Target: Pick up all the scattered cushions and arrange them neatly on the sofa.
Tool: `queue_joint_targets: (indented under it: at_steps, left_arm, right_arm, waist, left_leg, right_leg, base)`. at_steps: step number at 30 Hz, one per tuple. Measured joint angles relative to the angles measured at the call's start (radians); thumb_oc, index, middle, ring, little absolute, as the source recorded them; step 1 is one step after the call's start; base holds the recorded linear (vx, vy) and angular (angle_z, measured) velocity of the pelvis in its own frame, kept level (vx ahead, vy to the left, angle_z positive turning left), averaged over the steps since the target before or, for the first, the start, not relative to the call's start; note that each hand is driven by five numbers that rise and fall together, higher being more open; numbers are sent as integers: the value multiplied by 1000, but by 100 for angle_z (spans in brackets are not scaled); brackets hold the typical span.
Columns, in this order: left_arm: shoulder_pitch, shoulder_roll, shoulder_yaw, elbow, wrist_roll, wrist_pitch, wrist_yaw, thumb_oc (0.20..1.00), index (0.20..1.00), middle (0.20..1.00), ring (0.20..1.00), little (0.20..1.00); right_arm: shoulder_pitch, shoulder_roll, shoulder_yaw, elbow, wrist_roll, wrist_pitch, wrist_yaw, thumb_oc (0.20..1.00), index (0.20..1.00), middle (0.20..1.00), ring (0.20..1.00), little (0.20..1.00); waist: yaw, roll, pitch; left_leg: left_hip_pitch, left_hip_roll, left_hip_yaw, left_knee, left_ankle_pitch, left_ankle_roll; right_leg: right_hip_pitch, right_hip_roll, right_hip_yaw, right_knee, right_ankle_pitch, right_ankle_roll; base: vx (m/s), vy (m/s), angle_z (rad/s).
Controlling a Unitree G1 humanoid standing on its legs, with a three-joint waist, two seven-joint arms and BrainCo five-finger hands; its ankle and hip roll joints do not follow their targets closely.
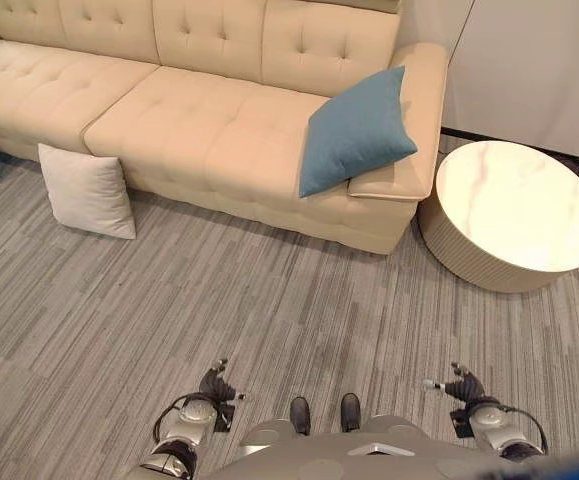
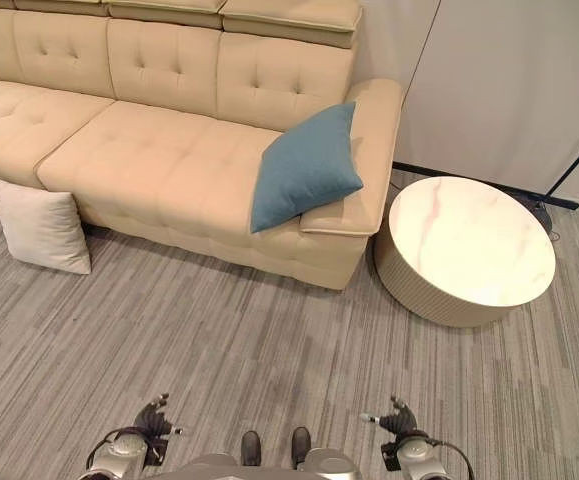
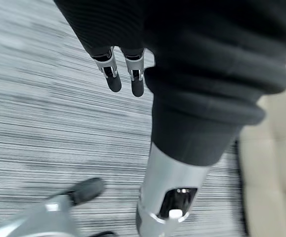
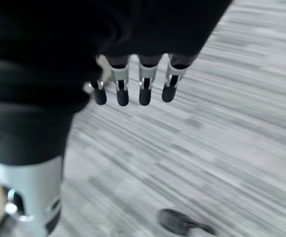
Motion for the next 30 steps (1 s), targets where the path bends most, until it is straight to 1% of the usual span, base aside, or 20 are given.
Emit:
queue_joint_targets:
  at_steps: [5,8,11,13,18,21,23,24,25,26,27,28,29,30]
  left_arm:
    - [23,0,25,23,-2,5,3,1000,1000,1000,1000,1000]
    - [32,-1,23,24,-2,7,3,1000,1000,1000,1000,1000]
    - [31,-1,23,23,-1,10,3,1000,1000,1000,1000,1000]
    - [24,0,23,22,-1,9,3,1000,1000,1000,1000,1000]
    - [24,3,23,23,-1,10,4,1000,1000,1000,1000,1000]
    - [26,3,22,23,2,10,4,1000,1000,1000,1000,1000]
    - [14,3,22,23,9,10,4,1000,1000,1000,1000,1000]
    - [11,3,21,23,9,10,4,1000,1000,1000,1000,1000]
    - [9,3,22,22,8,10,4,1000,1000,1000,1000,1000]
    - [1,-1,21,23,9,11,4,1000,1000,1000,1000,1000]
    - [-5,0,19,23,9,11,4,1000,1000,1000,1000,1000]
    - [-18,2,12,22,9,10,4,1000,1000,1000,1000,1000]
    - [-23,3,9,22,9,9,4,1000,1000,1000,1000,1000]
    - [-27,5,9,23,9,10,4,1000,1000,1000,1000,1000]
  right_arm:
    - [14,0,-2,-2,0,9,-1,1000,1000,1000,1000,1000]
    - [13,0,0,-5,0,12,0,1000,1000,1000,1000,1000]
    - [12,0,1,-21,0,18,0,1000,1000,1000,1000,1000]
    - [6,0,1,-28,0,19,0,1000,1000,1000,1000,1000]
    - [-23,1,13,-44,-3,19,0,1000,1000,1000,1000,1000]
    - [-24,0,21,-43,-25,23,-1,1000,1000,1000,1000,1000]
    - [-25,1,24,-44,-36,28,-1,1000,1000,1000,1000,1000]
    - [-25,1,25,-44,-37,28,-1,1000,1000,1000,1000,1000]
    - [-24,1,27,-42,-37,28,-1,1000,1000,1000,1000,1000]
    - [-25,1,33,-40,-38,29,-1,1000,1000,1000,1000,1000]
    - [-28,0,33,-41,-38,29,-1,1000,1000,1000,1000,1000]
    - [-31,-1,36,-42,-38,29,-1,1000,1000,1000,1000,1000]
    - [-45,-1,42,-44,-38,30,-2,1000,1000,1000,1000,1000]
    - [-40,2,50,-44,-38,30,-1,1000,1000,1000,1000,1000]
  waist:
    - [3,1,-1]
    - [6,0,-1]
    - [26,-3,-2]
    - [32,-7,-4]
    - [33,-26,3]
    - [35,-45,-3]
    - [35,-47,-2]
    - [35,-47,-2]
    - [37,-47,-2]
    - [40,-40,8]
    - [42,-36,17]
    - [41,-28,38]
    - [29,-24,56]
    - [25,-31,62]
  left_leg:
    - [-5,1,2,0,-6,-9]
    - [-8,1,3,0,-3,-3]
    - [-8,-1,3,0,-5,0]
    - [-8,-1,2,0,-5,0]
    - [-15,-3,4,0,-7,3]
    - [-20,-4,18,0,-9,8]
    - [-19,-1,27,0,-10,9]
    - [-18,-1,28,0,-10,10]
    - [-19,-3,28,0,-13,13]
    - [-31,-3,24,0,-14,29]
    - [-30,0,26,0,-12,33]
    - [-23,2,23,0,-17,46]
    - [-23,8,21,10,-11,49]
    - [-20,-7,9,16,-20,51]
  right_leg:
    - [-8,1,4,3,2,3]
    - [-14,0,6,6,2,2]
    - [-11,0,6,4,7,-5]
    - [-10,0,5,4,7,-5]
    - [-21,0,12,4,6,-1]
    - [-34,0,25,10,7,0]
    - [-38,-1,29,19,5,3]
    - [-41,-1,29,27,-1,11]
    - [-49,-1,30,38,-3,10]
    - [-100,1,30,127,-17,32]
    - [-113,1,29,154,-24,40]
    - [-162,-1,27,272,-41,65]
    - [-225,-14,26,417,-76,96]
    - [-264,-46,25,505,-104,100]
  base:
    - [19,14,-1]
    - [56,43,-2]
    - [56,46,0]
    - [30,46,2]
    - [32,60,-4]
    - [26,89,-14]
    - [8,51,-8]
    - [-4,110,-6]
    - [-4,142,-16]
    - [4,146,-16]
    - [11,95,-13]
    - [43,83,13]
    - [72,49,33]
    - [189,51,24]
